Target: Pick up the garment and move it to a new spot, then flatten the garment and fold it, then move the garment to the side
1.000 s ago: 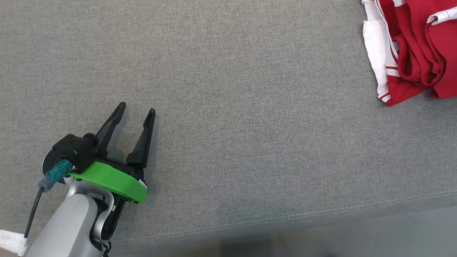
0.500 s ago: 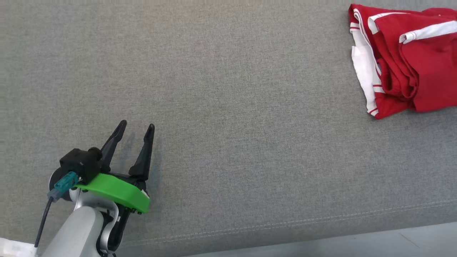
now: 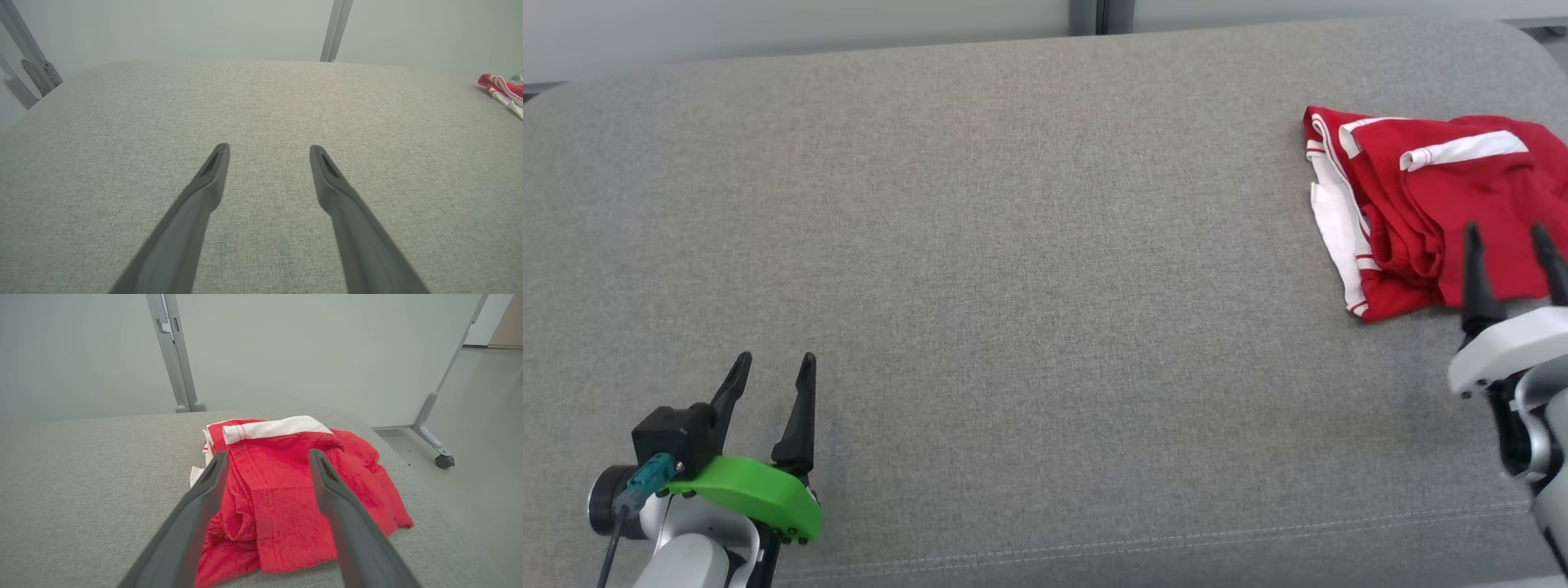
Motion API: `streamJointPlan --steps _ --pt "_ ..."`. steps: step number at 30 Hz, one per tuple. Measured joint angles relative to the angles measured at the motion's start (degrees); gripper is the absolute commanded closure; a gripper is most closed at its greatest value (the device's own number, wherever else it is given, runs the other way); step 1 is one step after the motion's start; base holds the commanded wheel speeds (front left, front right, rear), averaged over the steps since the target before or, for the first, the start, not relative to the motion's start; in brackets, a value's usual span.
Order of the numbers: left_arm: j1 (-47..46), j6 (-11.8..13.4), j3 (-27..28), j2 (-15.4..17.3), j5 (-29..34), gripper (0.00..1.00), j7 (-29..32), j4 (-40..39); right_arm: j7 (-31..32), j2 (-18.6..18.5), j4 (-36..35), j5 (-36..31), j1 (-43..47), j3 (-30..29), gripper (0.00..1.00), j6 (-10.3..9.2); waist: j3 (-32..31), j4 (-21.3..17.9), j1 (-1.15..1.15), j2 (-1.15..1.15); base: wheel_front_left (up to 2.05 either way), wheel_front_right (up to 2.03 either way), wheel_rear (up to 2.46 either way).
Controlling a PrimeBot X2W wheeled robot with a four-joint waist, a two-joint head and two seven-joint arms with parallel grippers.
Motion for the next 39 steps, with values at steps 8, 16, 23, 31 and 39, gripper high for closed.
streamJointPlan --steps 8,16,23,31,39 --pt "3.71 0.44 0.89 -0.59 1.30 0.00 -0.01 1.70 1.53 7.20 -1.02 -5.32 6.86 0.86 0.00 0.01 -4.77 0.81 0.00 0.00 0.00 0.00 0.00" --pt "3.89 0.42 1.90 -1.23 3.32 0.00 -0.01 1.08 2.03 10.72 -6.61 -13.26 9.56 -4.68 0.00 0.01 -7.45 2.37 0.00 0.00 0.00 0.00 0.00" --pt "6.19 0.42 0.44 -3.50 3.91 1.00 0.11 3.91 2.04 14.23 -4.79 -14.05 12.38 -5.71 1.00 0.10 -7.78 2.80 0.00 0.00 0.00 0.00 0.00" --pt "6.61 -0.13 1.96 -4.26 0.01 1.00 1.20 4.13 3.81 15.11 -4.28 -9.89 12.96 -7.38 1.00 0.84 -7.96 2.53 0.00 0.00 0.00 0.00 0.00" --pt "6.60 -1.16 3.71 -4.98 -5.81 1.00 2.98 3.81 5.54 16.12 -4.30 -3.44 12.96 -9.00 1.00 2.11 -8.19 2.14 0.00 0.00 0.00 0.00 0.00"
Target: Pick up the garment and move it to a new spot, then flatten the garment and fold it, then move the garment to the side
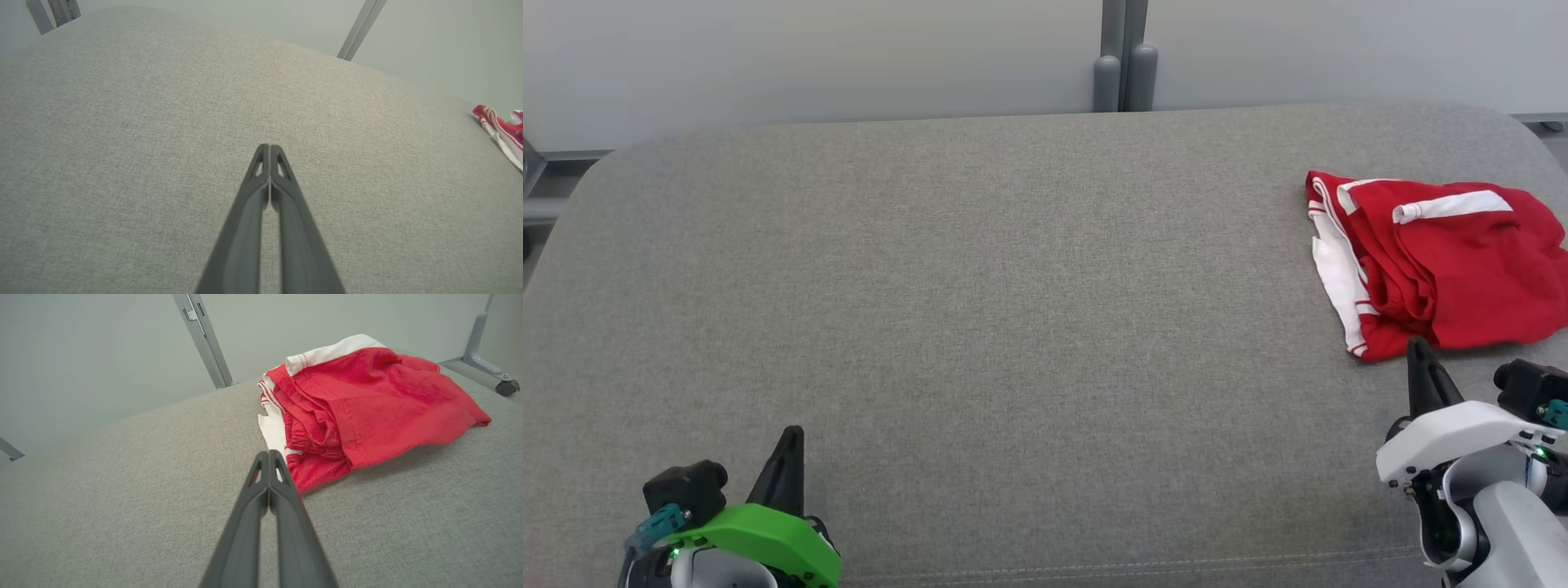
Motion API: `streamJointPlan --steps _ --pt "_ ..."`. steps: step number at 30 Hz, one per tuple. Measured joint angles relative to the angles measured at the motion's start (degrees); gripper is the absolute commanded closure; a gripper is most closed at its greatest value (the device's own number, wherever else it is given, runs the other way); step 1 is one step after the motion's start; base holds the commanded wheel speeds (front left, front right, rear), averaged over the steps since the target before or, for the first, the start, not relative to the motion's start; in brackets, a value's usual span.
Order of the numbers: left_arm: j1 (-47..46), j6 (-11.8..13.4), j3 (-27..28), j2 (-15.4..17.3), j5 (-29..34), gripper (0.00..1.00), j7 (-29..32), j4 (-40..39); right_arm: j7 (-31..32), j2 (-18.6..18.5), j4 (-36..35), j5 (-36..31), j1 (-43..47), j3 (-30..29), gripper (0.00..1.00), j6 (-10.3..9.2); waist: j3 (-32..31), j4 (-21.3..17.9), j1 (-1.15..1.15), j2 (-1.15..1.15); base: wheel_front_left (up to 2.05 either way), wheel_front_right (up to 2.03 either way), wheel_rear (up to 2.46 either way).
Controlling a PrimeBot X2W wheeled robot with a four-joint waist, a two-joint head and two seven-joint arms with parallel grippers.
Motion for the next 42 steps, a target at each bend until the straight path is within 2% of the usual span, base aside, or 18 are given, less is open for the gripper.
streamJointPlan --steps 42 --pt "-0.05 -4.57 10.89 -4.35 -26.21 1.00 8.73 -1.04 9.45 5.11 -2.25 30.44 -0.01 -8.84 1.00 5.73 -1.05 -1.81 0.00 0.00 0.00 0.00 0.00"
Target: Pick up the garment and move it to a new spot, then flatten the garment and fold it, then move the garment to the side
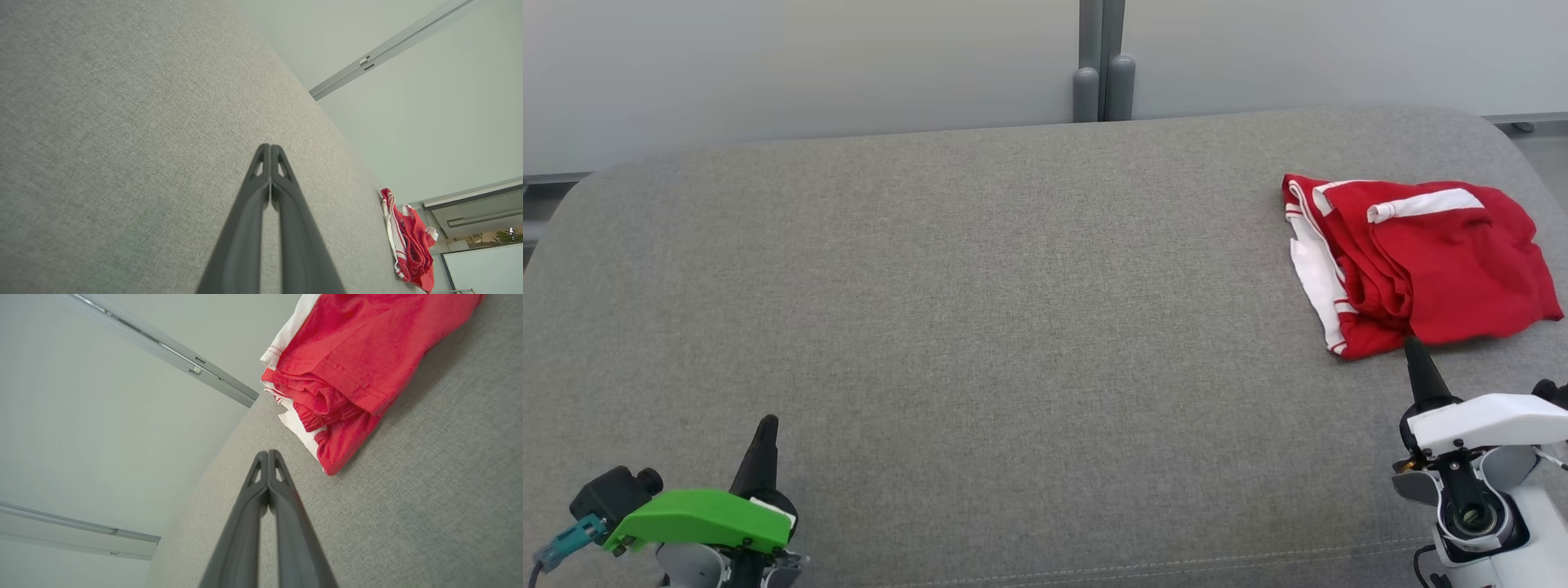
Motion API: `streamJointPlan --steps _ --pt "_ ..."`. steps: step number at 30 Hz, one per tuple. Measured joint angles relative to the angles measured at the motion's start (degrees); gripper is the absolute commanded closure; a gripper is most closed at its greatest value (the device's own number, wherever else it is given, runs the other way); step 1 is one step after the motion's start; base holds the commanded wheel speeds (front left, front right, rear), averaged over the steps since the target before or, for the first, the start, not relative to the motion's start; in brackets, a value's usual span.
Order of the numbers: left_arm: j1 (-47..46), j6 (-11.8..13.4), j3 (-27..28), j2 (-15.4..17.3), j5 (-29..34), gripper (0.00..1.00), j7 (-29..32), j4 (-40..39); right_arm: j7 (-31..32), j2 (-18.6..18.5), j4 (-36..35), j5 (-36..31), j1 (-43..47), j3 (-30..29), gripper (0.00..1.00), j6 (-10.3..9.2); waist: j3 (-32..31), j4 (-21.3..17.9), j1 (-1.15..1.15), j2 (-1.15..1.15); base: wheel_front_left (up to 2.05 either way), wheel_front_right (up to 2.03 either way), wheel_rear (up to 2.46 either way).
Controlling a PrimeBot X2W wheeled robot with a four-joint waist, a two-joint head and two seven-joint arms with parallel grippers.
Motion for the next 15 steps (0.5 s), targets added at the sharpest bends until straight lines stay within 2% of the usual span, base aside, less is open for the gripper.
streamJointPlan --steps 15 --pt "-0.04 -1.96 3.60 -1.22 -8.72 1.00 2.59 -0.31 2.75 1.62 -0.89 10.05 0.01 -2.69 1.00 1.94 -0.34 -0.58 0.00 0.00 0.00 0.00 0.00"
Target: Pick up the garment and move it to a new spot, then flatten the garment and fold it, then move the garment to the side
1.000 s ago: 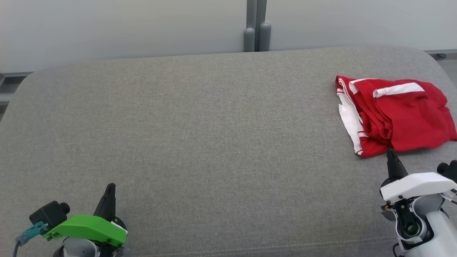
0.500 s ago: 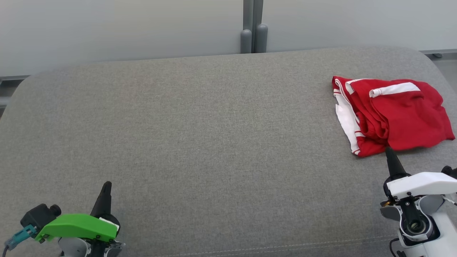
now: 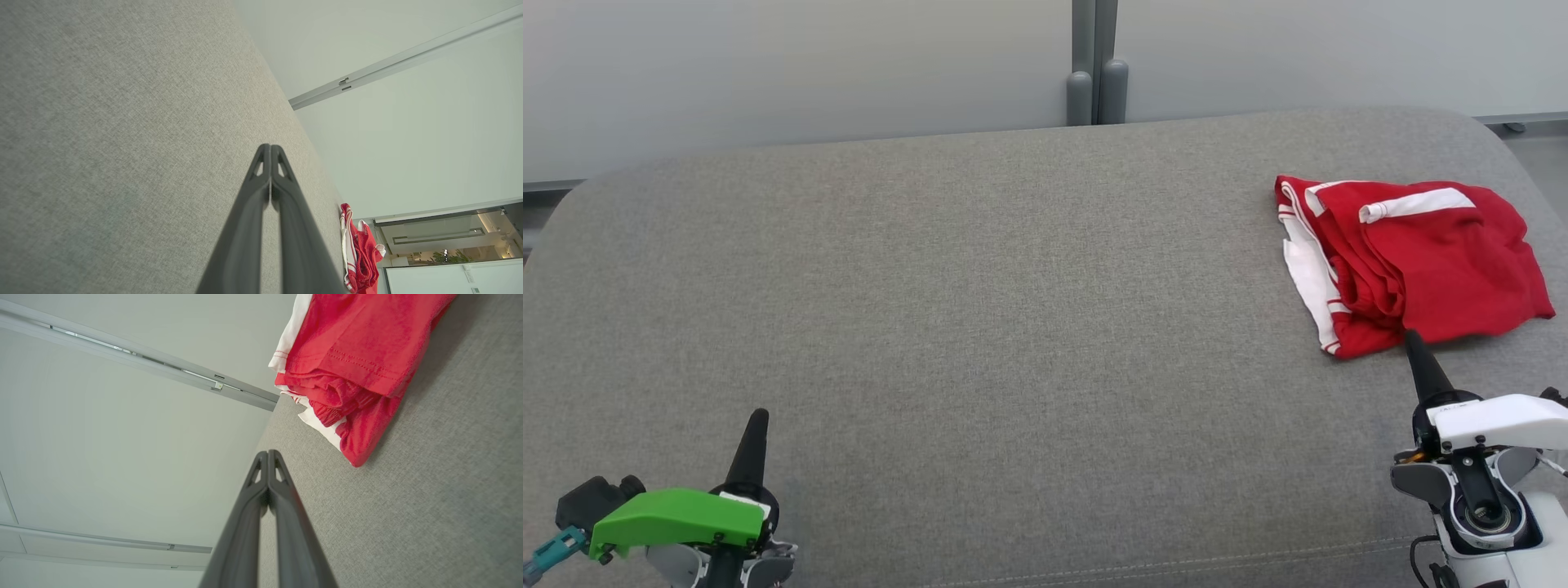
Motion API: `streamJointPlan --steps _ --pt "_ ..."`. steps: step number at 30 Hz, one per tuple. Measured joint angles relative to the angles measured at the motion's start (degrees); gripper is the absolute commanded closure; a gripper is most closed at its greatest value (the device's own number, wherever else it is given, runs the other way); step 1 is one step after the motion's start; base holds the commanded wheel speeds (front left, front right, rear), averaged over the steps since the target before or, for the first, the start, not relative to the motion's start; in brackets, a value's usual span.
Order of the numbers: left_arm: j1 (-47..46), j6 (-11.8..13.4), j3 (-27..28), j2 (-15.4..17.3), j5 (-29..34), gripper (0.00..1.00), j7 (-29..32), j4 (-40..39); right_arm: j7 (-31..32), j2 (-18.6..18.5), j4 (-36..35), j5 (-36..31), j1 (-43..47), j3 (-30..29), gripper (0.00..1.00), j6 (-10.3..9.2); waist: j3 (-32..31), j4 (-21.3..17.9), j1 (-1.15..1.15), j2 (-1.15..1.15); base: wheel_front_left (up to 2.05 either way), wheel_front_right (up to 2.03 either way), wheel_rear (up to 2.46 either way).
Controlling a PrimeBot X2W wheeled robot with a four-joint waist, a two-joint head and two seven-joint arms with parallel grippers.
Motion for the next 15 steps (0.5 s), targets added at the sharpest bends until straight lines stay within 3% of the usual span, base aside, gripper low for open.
streamJointPlan --steps 15 --pt "-0.10 -1.58 4.05 -1.59 -9.65 1.00 3.32 -0.56 3.13 1.85 -1.12 11.32 0.02 -3.12 1.00 2.37 -0.39 -0.65 0.00 0.00 0.00 0.00 0.00"
